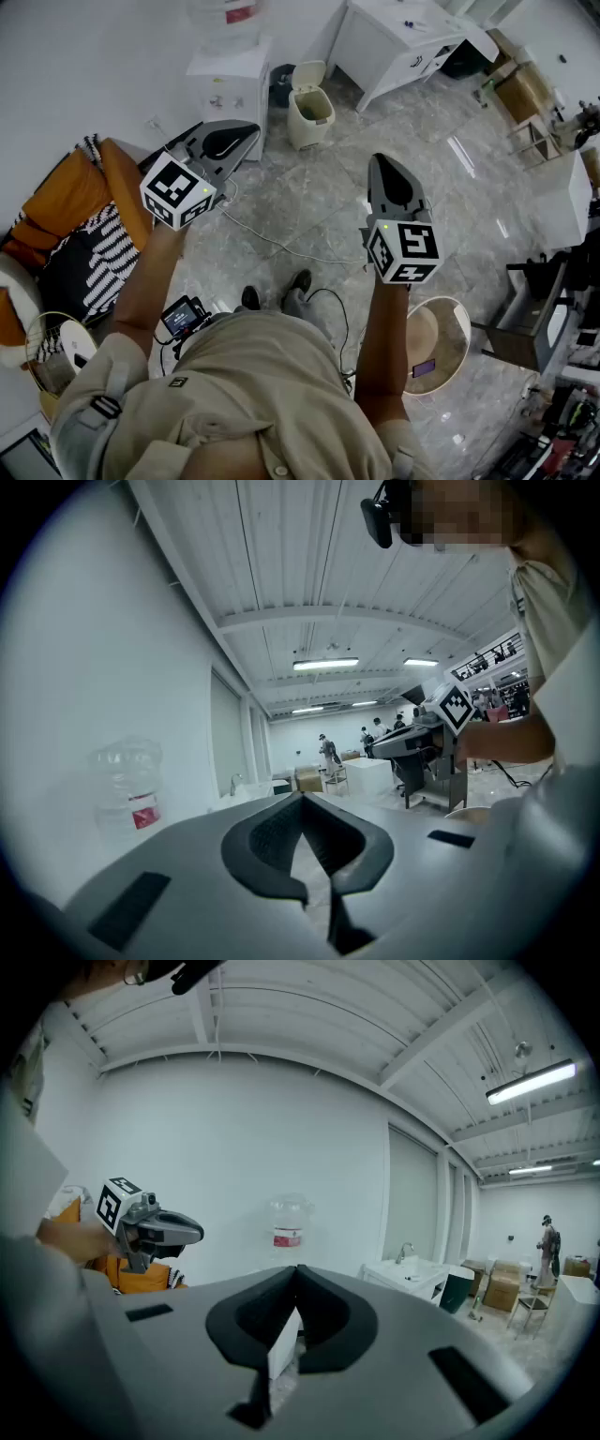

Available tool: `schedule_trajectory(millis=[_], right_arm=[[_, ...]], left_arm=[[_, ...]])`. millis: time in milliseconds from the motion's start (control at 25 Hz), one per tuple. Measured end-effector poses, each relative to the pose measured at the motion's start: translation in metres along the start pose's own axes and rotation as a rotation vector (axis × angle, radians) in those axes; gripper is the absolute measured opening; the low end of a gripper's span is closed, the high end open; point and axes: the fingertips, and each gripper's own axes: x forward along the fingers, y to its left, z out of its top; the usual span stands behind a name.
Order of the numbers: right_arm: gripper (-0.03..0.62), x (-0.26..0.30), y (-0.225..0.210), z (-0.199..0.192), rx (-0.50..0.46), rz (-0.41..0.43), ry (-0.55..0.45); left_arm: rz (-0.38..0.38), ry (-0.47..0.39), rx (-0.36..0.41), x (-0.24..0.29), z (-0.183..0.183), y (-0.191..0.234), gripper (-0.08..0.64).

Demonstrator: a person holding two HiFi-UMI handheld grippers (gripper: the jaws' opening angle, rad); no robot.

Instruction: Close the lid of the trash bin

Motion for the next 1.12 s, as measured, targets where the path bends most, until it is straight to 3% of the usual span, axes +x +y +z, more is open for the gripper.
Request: schedule_trajectory(millis=[600,1120], right_arm=[[0.023,0.031,-0.053,-0.015,0.025,0.040,0.010],[0.025,0.063,-0.136,-0.020,0.124,0.152,-0.046]], left_arm=[[0.028,0.037,-0.006,0.057,-0.005,0.005,0.015],[0.104,0.090,0.016,0.132,0.002,-0.004,0.015]])
